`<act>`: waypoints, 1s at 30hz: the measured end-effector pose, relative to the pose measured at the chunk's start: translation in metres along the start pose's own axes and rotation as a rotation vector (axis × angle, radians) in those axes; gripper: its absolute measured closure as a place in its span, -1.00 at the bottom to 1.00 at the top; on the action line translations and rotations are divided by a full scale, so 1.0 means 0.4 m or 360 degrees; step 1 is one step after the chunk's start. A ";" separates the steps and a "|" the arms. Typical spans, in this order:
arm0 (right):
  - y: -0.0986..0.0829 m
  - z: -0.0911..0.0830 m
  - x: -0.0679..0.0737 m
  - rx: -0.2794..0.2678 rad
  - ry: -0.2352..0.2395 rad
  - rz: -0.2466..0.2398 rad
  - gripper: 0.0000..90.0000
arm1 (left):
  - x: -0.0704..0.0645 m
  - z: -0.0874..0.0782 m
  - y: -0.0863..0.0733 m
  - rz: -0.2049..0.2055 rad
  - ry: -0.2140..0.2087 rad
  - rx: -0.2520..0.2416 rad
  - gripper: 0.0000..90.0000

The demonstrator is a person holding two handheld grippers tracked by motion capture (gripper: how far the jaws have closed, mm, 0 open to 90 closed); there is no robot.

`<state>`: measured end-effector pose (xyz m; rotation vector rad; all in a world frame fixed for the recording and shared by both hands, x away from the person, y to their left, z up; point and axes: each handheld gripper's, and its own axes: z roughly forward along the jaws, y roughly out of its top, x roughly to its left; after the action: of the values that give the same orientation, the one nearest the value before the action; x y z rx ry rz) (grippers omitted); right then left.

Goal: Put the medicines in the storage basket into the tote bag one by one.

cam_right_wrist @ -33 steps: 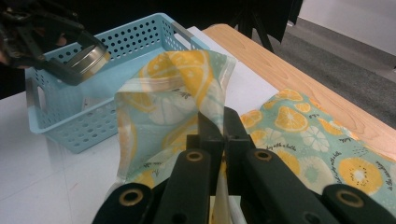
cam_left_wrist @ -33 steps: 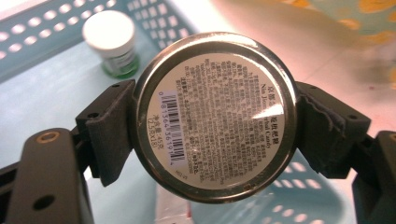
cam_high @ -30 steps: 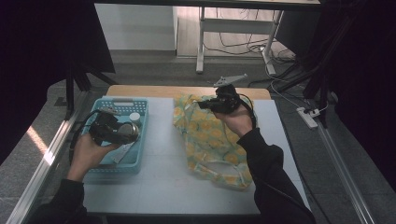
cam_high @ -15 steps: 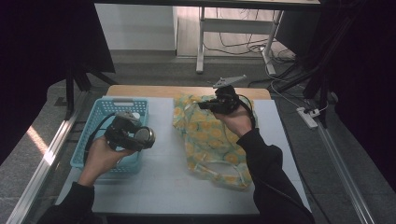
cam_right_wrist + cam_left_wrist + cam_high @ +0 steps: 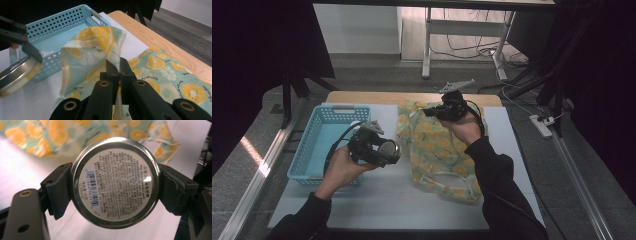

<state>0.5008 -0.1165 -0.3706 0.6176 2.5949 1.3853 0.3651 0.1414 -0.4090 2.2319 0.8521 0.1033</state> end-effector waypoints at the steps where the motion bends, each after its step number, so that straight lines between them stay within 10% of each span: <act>1: 0.000 0.000 -0.001 0.0000 -0.0001 0.0001 0.99 | -0.006 0.005 0.008 0.0010 -0.0009 -0.0004 -0.54; 19: -0.006 0.003 -0.013 0.0002 0.0014 0.0006 0.99 | -0.086 0.147 0.141 0.0148 -0.0158 0.0013 -0.54; 30: -0.014 -0.005 -0.029 -0.0009 0.0015 0.0033 0.99 | -0.080 0.255 0.180 0.0149 -0.0124 0.0038 -0.54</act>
<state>0.5089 -0.1257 -0.3749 0.6402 2.5986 1.4043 0.4116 0.0232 -0.4300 2.2827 0.7108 0.0503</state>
